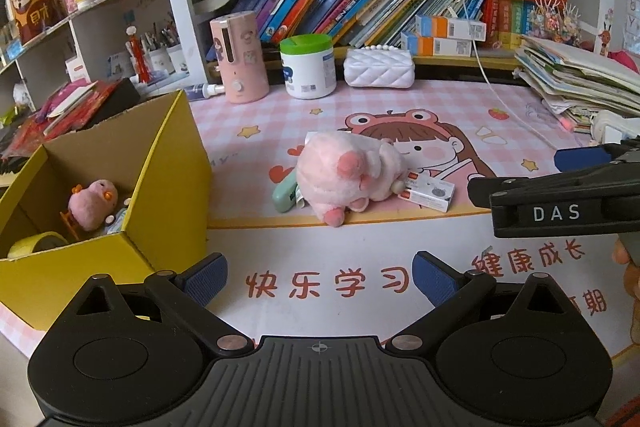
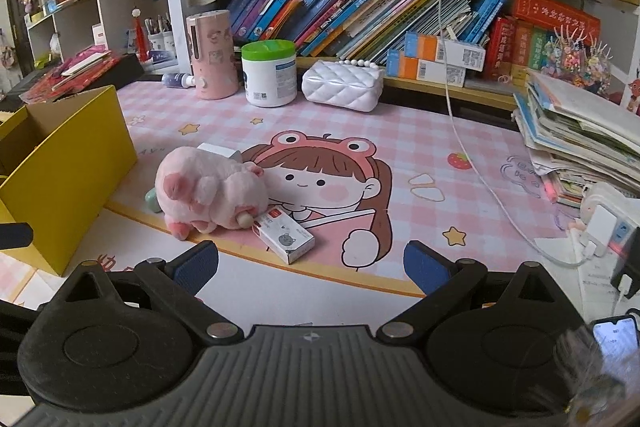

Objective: Organize objects
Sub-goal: 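Move both open tools toward the pink plush pig and small white box, then close the right tool on the small white printed box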

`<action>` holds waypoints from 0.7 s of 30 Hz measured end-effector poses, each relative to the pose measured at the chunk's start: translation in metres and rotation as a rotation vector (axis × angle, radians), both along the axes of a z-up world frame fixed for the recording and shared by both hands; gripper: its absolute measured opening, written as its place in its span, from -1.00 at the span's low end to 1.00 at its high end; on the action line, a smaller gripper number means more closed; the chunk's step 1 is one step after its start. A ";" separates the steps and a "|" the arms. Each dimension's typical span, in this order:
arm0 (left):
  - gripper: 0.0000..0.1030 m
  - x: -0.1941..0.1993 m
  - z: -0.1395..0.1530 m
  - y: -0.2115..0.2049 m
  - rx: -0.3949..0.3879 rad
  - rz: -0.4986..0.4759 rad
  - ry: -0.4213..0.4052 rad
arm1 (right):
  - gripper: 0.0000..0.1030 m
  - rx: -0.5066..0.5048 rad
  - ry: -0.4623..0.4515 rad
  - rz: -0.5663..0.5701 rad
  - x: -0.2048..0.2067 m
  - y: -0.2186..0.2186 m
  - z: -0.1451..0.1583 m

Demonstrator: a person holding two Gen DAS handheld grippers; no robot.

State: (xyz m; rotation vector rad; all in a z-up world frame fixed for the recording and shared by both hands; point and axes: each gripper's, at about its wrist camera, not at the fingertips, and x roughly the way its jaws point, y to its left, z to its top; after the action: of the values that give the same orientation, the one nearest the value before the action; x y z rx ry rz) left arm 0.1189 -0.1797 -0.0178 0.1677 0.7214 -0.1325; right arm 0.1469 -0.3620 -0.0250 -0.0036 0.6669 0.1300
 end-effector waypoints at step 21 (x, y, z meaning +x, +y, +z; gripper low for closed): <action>0.94 -0.007 0.003 0.005 0.044 0.020 0.001 | 0.40 -0.082 0.100 0.223 0.097 0.018 -0.050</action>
State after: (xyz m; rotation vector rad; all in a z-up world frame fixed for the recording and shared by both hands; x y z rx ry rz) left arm 0.1124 -0.1751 -0.0144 0.2025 0.7270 -0.0980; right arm 0.2441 -0.3441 -0.0752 -0.1513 0.7706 0.3186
